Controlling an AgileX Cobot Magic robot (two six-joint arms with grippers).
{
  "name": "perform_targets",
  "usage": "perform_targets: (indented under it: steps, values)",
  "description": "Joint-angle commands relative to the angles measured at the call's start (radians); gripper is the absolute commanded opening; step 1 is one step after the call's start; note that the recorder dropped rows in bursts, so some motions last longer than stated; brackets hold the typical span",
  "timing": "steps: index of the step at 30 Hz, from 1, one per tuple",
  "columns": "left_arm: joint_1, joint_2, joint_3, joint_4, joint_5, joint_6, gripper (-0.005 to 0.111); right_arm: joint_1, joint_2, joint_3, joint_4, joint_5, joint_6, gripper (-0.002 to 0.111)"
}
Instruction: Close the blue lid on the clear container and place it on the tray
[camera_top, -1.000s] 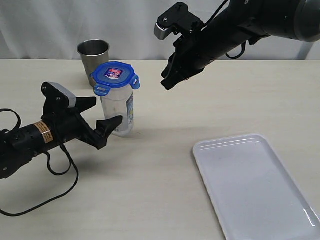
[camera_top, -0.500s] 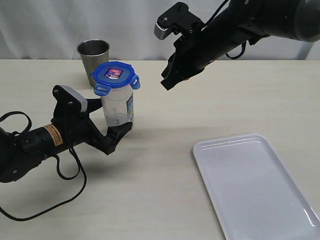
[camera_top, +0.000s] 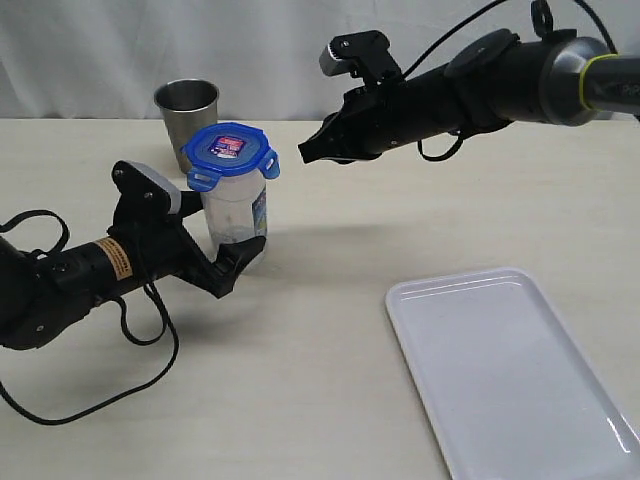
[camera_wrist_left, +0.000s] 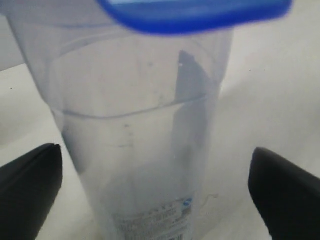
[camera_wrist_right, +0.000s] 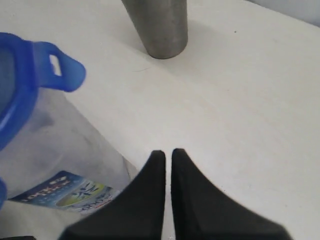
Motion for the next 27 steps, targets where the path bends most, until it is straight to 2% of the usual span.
perform_targets:
  steps: [1, 20, 27]
  values:
    - [-0.006, 0.004, -0.021, -0.026, 0.006, -0.009, 0.104, -0.011, 0.030, 0.005, 0.048, -0.010, -0.052, 0.004]
    - [-0.006, 0.103, -0.167, -0.019, 0.004, -0.062, 0.104, -0.011, 0.028, 0.005, 0.048, 0.006, -0.095, 0.004]
    - [-0.006, 0.116, -0.167, -0.024, -0.065, -0.058, 0.104, -0.011, 0.028, 0.005, 0.048, 0.011, -0.103, 0.004]
